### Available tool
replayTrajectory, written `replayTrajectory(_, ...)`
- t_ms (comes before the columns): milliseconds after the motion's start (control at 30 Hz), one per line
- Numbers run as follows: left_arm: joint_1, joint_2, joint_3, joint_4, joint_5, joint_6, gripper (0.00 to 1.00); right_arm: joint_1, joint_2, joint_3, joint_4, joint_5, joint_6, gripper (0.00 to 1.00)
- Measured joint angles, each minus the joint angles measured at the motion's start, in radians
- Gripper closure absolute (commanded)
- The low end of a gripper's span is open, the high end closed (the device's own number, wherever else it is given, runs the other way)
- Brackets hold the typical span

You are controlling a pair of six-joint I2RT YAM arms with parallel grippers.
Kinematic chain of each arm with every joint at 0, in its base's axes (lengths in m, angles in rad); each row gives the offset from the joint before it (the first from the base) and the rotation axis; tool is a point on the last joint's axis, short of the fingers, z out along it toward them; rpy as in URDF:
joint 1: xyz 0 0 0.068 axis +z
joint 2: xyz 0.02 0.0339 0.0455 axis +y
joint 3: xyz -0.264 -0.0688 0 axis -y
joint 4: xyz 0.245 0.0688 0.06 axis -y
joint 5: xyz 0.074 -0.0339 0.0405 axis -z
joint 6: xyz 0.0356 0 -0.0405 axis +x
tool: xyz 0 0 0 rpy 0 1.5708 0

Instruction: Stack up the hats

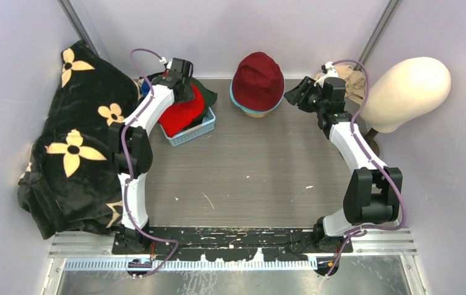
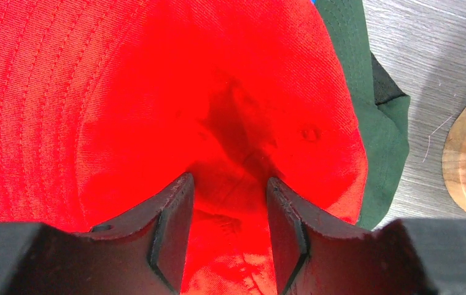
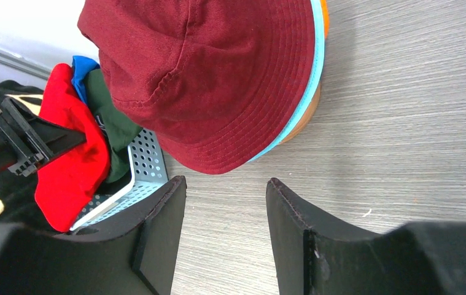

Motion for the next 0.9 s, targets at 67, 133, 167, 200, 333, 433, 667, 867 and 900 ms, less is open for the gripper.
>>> replayTrajectory(67,0.000,0.001,0.000,-0.002,-0.002,-0.001,0.62,0.000,0.000,-0.003,0.002,0.000,0.000,0.44)
replayTrajectory(133,0.000,0.001,0.000,-0.003,-0.005,-0.001,0.78,0.000,0.000,-0.006,0.003,0.000,0.000,0.44)
replayTrajectory(167,0.000,0.001,0.000,-0.003,-0.006,-0.001,0.89,0.000,0.000,-0.008,0.004,0.000,0.000,0.44)
replayTrajectory(200,0.000,0.001,0.000,-0.003,-0.007,-0.003,0.98,0.000,0.000,-0.009,0.004,0.000,0.000,0.44)
replayTrajectory(333,0.000,0.001,0.000,0.000,-0.009,0.000,1.00,0.000,0.000,-0.009,0.006,0.000,0.000,0.44)
replayTrajectory(433,-0.001,-0.002,0.000,0.000,-0.009,0.002,1.00,0.000,0.000,-0.009,0.007,0.000,0.002,0.44)
replayTrajectory(667,-0.040,-0.106,-0.002,-0.001,-0.010,0.023,1.00,0.000,0.000,-0.010,0.006,0.000,0.004,0.45)
replayTrajectory(867,-0.116,-0.246,0.090,0.002,0.034,0.042,1.00,0.000,-0.006,-0.014,0.007,-0.001,0.007,0.45)
replayTrajectory(900,-0.126,-0.262,0.112,0.007,0.056,0.040,1.00,0.000,-0.008,-0.014,0.006,-0.002,0.007,0.45)
